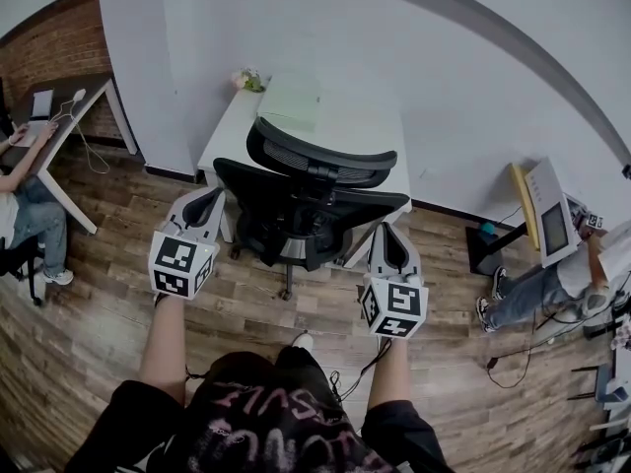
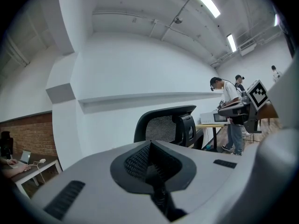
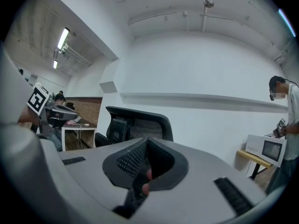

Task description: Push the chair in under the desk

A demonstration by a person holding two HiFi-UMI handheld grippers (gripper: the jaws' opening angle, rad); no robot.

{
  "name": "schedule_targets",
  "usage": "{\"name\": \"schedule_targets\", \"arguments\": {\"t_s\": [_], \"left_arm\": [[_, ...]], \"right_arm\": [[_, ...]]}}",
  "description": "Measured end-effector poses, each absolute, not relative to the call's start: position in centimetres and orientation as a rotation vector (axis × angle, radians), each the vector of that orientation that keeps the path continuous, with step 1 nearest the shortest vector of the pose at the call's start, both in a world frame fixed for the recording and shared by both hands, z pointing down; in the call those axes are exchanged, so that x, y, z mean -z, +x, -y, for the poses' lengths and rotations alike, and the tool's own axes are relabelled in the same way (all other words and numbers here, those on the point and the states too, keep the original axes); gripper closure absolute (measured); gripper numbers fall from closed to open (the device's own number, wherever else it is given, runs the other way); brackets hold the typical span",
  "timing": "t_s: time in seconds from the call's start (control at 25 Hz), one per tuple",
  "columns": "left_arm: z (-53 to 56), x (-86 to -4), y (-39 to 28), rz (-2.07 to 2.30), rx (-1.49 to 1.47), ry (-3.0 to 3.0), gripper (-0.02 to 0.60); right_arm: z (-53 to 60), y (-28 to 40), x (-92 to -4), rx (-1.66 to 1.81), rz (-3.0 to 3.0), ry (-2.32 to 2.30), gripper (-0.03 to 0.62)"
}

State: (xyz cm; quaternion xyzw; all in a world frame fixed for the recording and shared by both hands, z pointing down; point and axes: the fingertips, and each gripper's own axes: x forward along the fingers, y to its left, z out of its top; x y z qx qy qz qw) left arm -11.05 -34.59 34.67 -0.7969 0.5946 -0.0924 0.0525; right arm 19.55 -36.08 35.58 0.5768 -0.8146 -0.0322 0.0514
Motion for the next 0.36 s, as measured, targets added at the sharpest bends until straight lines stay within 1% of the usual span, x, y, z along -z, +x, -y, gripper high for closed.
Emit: {"name": "schedule_targets", "arguments": {"t_s": [0.36], "left_arm": [[34.02,-34.3,-11.18,-1.806,0.244,-2.43,0.568]], "right_arm": [[35.6,19.03,-35.49,0.12,2.476,1.744,0.569]]}}
